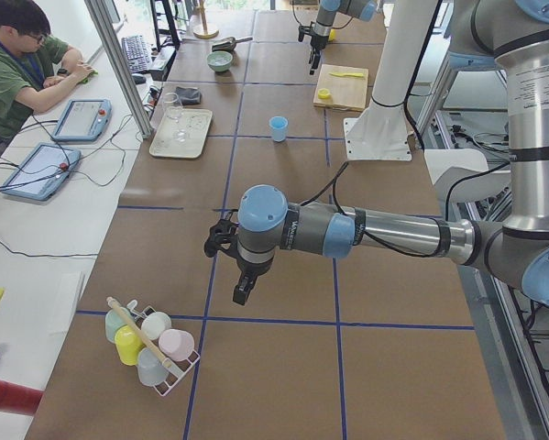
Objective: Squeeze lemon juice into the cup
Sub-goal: 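Reach the right gripper down to the lemon half on the cutting board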
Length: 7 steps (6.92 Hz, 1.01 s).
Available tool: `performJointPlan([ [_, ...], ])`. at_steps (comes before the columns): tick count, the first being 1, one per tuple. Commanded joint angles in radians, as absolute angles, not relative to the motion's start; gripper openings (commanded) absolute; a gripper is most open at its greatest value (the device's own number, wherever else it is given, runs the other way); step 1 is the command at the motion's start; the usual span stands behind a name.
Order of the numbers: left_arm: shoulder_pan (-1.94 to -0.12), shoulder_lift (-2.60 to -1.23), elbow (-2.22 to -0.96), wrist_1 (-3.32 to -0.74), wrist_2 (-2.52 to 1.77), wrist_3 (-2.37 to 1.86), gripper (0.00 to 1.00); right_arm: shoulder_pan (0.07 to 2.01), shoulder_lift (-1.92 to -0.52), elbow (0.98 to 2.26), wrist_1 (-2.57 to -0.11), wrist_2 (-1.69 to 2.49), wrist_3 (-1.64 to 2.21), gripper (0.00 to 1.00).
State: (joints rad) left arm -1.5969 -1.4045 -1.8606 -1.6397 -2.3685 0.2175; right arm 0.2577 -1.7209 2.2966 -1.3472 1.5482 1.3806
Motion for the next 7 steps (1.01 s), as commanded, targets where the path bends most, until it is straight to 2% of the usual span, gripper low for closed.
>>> performJointPlan([
  [1,-1.597,-1.407,-1.862,-1.64,-2.368,0.218,1.0,0.167,-1.625,2.211,-1.348,1.457,1.446,1.0],
  [7,-1.597,-1.407,-1.862,-1.641,-2.368,0.218,1.0,0.094,-1.623,2.169,-1.347,1.434,1.45,0.99],
])
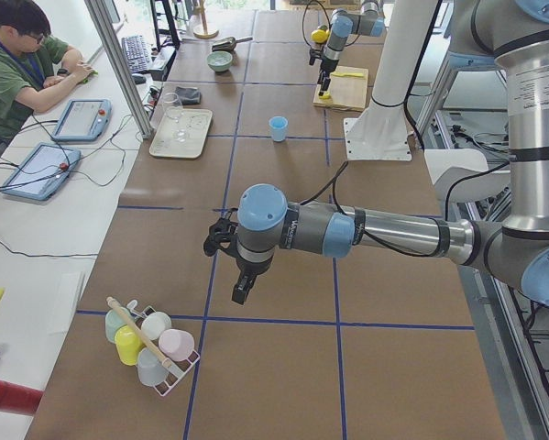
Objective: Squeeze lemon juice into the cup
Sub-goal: 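Close the right gripper around the lemon half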
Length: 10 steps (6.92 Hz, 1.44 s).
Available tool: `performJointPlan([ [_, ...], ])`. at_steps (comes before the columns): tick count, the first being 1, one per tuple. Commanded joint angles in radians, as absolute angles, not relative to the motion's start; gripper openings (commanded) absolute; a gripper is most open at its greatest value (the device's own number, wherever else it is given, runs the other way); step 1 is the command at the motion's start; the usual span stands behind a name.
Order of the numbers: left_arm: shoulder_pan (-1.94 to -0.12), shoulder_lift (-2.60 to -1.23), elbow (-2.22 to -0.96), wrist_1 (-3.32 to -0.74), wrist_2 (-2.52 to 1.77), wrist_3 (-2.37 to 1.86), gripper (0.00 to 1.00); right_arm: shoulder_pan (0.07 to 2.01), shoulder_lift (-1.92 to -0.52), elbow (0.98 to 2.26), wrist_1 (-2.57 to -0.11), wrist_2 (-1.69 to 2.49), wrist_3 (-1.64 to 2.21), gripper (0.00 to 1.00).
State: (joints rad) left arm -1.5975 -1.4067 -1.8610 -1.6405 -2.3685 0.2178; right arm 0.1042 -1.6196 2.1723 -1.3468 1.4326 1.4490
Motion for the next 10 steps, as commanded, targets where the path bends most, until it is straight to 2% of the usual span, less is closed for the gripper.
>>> performJointPlan([
  [1,-1.597,-1.407,-1.861,-1.641,-2.368,0.218,1.0,0.084,-1.624,2.168,-1.347,1.434,1.45,0.98],
  [5,-1.6,-1.405,-1.867,-1.641,-2.367,0.218,1.0,0.077,-1.623,2.14,-1.347,1.437,1.45,0.89],
  [6,-1.6,-1.405,-1.867,-1.64,-2.367,0.218,1.0,0.077,-1.623,2.14,-1.347,1.437,1.45,0.75],
  [7,-1.6,-1.405,-1.867,-1.64,-2.367,0.218,1.0,0.078,-1.623,2.14,-1.347,1.44,1.448,0.55],
  [8,-1.6,-1.407,-1.865,-1.641,-2.367,0.218,1.0,0.078,-1.623,2.14,-1.347,1.442,1.45,0.33],
  [9,-1.6,-1.405,-1.867,-1.64,-2.367,0.218,1.0,0.078,-1.623,2.141,-1.347,1.44,1.45,0.07],
  [10,-1.6,-1.405,-1.865,-1.64,-2.367,0.218,1.0,0.078,-1.623,2.146,-1.347,1.439,1.45,0.0],
])
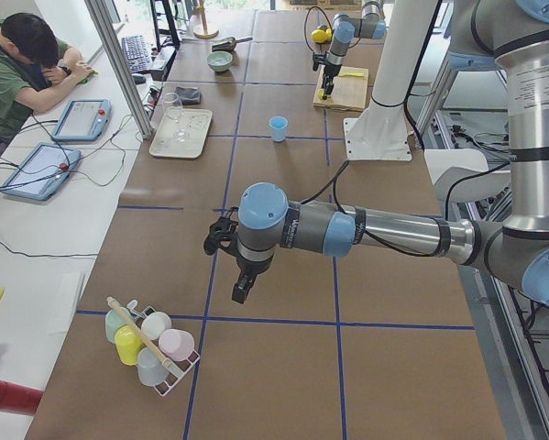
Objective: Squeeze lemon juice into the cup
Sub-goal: 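Close the right gripper around the lemon half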
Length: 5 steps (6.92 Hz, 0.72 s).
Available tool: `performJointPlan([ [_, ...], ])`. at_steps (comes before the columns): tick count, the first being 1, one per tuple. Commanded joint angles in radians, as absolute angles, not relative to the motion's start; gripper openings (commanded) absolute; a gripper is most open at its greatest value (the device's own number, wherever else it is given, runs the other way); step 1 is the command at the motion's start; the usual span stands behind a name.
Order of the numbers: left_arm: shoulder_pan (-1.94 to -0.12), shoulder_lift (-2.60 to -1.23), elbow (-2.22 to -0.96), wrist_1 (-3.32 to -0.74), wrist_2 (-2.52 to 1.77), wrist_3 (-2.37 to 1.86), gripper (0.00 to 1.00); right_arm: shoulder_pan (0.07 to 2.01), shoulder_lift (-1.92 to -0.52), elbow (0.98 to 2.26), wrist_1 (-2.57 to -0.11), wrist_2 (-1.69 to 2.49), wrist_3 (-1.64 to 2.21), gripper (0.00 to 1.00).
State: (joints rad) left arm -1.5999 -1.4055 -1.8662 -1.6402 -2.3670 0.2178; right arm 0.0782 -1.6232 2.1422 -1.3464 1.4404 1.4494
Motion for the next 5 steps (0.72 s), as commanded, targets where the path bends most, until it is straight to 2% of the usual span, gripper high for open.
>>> performJointPlan([
  [1,-1.6,-1.405,-1.865,-1.641,-2.368,0.218,1.0,0.08,-1.623,2.157,-1.347,1.439,1.45,0.0],
  [4,-1.6,-1.405,-1.865,-1.64,-2.367,0.218,1.0,0.084,-1.623,2.227,-1.362,1.439,1.45,0.0],
  [5,-1.6,-1.407,-1.865,-1.641,-2.367,0.218,1.0,0.087,-1.611,2.27,-1.435,1.442,1.448,0.0],
])
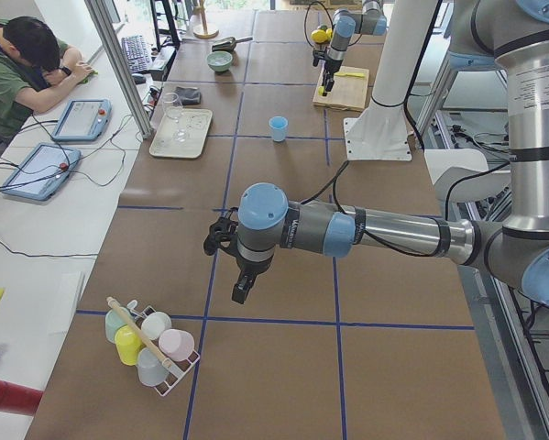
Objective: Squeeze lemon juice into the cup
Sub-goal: 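Lift the lemon half and carry it over the blue cup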
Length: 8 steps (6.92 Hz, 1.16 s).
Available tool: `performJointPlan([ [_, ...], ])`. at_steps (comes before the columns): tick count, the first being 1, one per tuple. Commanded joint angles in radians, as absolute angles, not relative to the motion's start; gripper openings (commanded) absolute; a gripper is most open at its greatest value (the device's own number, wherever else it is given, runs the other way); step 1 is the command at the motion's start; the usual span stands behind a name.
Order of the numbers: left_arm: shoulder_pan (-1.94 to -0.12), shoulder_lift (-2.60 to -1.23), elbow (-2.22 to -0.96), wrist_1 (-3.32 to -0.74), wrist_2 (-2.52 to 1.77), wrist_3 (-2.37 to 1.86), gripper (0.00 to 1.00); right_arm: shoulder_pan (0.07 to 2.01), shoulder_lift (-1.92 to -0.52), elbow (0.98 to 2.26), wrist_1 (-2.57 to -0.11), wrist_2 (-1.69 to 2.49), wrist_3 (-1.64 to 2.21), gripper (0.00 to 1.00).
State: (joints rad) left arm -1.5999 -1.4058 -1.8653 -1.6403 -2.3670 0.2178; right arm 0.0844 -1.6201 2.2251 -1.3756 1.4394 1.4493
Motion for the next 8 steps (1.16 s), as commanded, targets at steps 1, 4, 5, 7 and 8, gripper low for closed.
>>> performJointPlan([
  [1,-1.601,-1.407,-1.864,-1.64,-2.367,0.218,1.0,0.098,-1.588,2.323,-1.512,1.469,1.448,0.0],
  [4,-1.6,-1.407,-1.864,-1.64,-2.367,0.218,1.0,0.196,-1.284,2.31,-1.812,1.543,1.447,0.0],
  [5,-1.6,-1.41,-1.864,-1.64,-2.367,0.218,1.0,0.236,-1.172,2.297,-1.929,1.569,1.445,0.0],
  [7,-1.6,-1.411,-1.864,-1.638,-2.367,0.216,1.0,0.314,-1.022,2.176,-1.976,1.627,1.44,0.0],
  [8,-1.601,-1.411,-1.862,-1.638,-2.367,0.218,1.0,0.336,-0.959,2.105,-1.974,1.629,1.437,0.0],
])
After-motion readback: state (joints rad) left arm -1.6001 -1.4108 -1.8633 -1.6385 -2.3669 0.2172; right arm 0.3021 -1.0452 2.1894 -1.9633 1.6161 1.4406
